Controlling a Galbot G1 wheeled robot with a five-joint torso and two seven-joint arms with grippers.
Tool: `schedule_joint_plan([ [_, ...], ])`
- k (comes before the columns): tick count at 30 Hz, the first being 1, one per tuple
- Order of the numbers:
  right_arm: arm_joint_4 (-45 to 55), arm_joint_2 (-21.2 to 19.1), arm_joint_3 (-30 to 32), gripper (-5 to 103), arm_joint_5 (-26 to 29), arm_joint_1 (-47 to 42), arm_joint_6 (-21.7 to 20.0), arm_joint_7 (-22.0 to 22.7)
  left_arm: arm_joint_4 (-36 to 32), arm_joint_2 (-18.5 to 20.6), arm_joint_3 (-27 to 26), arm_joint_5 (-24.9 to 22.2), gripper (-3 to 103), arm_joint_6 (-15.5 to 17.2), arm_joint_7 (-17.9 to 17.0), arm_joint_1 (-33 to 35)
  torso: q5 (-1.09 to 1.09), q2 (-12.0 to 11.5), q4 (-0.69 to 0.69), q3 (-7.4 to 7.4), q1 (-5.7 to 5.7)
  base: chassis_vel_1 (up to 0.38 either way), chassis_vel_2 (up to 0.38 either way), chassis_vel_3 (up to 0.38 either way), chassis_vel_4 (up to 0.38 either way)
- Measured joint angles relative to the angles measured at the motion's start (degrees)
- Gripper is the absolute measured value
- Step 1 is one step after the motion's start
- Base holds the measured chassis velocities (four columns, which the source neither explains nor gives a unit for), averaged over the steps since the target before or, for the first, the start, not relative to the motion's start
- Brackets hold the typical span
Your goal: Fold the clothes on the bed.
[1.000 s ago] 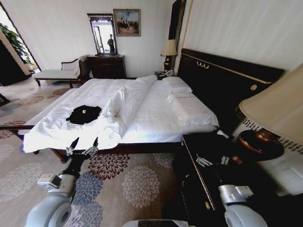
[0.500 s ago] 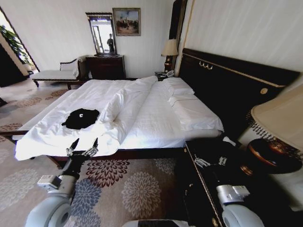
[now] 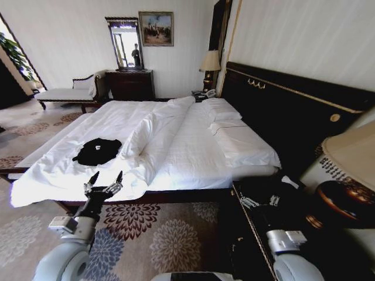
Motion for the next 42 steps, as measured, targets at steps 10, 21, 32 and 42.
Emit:
schedule_joint_plan([
  [10, -0.71, 0.83, -0.75, 100, -1.02, 0.39, 0.04, -0.12, 0.01, -0.26, 1.33, 0.64, 99, 0.07, -0.4, -0.19, 0.0, 0.0, 0.0, 0.0, 0.0, -0.113, 0.121, 0.112, -0.107],
  [21, -0.98, 1.09, -0.85, 100, -1.24, 0.43, 0.04, -0.13, -0.25, -0.66, 1.46, 1.12, 99, 0.09, -0.47, 0.58, 0.0, 0.0, 0.0, 0.0, 0.01, -0.13, 0.143, 0.123, -0.131],
  [32, -0.93, 1.01, -1.17, 100, -1.99, 0.35, -0.14, -0.13, -0.75, -1.01, 1.27, 1.1, 99, 0.13, -0.54, 1.21, 0.0, 0.0, 0.0, 0.0, 0.01, -0.126, 0.116, 0.114, -0.122],
  [42, -0.62, 1.14, -0.83, 100, -2.92, 0.0, -0.34, -0.13, -0.97, -0.84, 1.58, 1.07, 99, 0.13, -0.52, 1.15, 0.0, -0.01, 0.0, 0.01, 0.01, -0.123, 0.127, 0.134, -0.122],
])
